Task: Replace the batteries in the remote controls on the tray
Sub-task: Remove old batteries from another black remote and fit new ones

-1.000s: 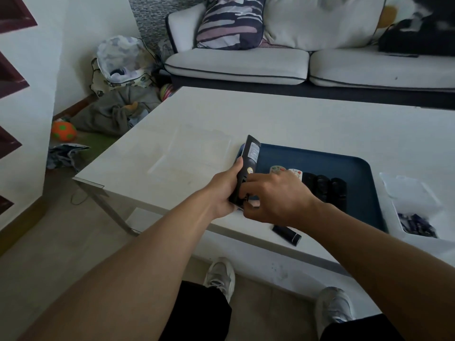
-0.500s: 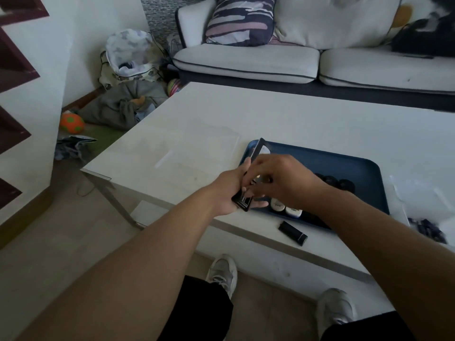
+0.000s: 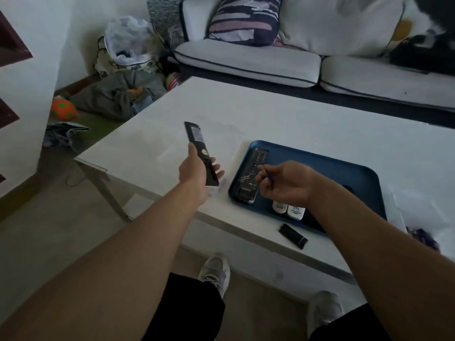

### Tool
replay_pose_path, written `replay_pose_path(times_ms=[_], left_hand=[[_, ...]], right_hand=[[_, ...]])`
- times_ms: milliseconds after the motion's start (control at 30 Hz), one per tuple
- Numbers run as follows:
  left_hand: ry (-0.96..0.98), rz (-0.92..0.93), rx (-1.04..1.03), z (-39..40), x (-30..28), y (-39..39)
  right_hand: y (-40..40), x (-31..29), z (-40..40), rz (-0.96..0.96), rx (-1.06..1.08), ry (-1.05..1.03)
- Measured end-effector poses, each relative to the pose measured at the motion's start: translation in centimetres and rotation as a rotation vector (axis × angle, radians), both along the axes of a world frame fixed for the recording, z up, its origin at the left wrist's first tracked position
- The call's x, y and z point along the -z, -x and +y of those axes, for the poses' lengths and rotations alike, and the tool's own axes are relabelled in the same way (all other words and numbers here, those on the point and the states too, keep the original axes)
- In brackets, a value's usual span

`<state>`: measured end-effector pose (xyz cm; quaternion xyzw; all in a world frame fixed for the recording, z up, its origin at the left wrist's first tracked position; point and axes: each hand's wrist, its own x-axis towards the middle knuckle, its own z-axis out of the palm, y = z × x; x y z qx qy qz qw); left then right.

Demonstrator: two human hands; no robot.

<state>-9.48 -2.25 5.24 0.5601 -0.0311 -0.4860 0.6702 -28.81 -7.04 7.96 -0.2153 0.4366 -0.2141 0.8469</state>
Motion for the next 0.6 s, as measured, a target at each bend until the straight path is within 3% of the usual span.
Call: replay_pose_path(times_ms=[133, 267, 467, 600], left_hand=[[0.023, -0.004, -0.008, 0.1, 0.4, -1.9], [0.067, 0.018, -0.069, 0.0, 0.7, -3.2], [0.041, -0.073, -0.286, 0.0, 0.8, -4.4], [0.015, -0.12, -0.309, -0.1, 0.9, -4.4]], right_hand=[[-2.6, 0.3, 0.9, 0.379, -0.206, 0.389], [-5.4, -0.2, -0.7, 0.612, -0.446, 0.79], [-11.7, -0.7, -3.3, 1.059, -0.892, 1.597], [-14.9, 0.6, -3.5, 1.097, -1.201, 1.672]])
